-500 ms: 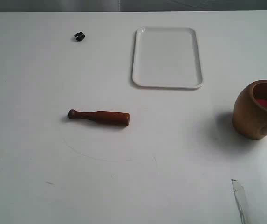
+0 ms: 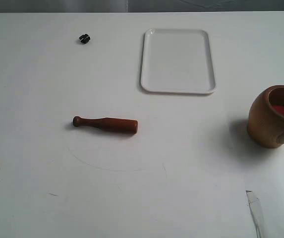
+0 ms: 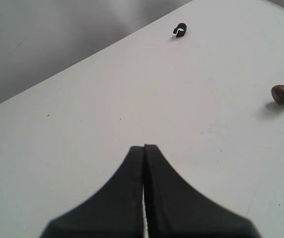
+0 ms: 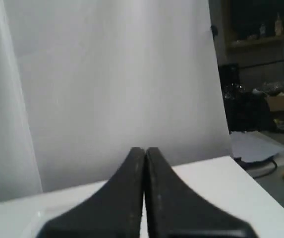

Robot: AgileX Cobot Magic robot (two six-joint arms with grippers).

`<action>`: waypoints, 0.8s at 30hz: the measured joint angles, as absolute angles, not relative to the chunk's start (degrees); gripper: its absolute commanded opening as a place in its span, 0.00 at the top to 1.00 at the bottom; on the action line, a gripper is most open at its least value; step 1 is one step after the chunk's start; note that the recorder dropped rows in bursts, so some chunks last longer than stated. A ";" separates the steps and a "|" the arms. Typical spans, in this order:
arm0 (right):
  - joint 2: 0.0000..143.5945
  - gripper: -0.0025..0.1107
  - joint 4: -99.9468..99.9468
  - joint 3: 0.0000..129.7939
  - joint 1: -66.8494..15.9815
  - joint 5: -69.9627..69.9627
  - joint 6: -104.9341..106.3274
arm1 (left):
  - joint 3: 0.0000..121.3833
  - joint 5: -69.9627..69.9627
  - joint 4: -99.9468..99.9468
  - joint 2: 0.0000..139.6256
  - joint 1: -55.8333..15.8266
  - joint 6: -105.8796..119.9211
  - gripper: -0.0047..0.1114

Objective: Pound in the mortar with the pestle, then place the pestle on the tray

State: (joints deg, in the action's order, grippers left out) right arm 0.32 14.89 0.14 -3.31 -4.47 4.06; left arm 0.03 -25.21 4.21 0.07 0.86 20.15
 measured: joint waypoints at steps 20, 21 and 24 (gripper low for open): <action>2.76 0.98 -22.56 5.36 -3.31 -53.42 -25.97 | 0.03 -25.21 4.21 0.07 0.86 20.15 0.96; 3.80 0.98 -22.09 7.41 -3.31 -51.69 -25.04 | 0.03 -25.21 4.21 0.07 0.86 20.15 0.96; 9.12 0.98 -20.08 14.37 -3.31 -42.42 -25.07 | 0.03 -25.21 4.21 0.07 0.86 20.15 0.96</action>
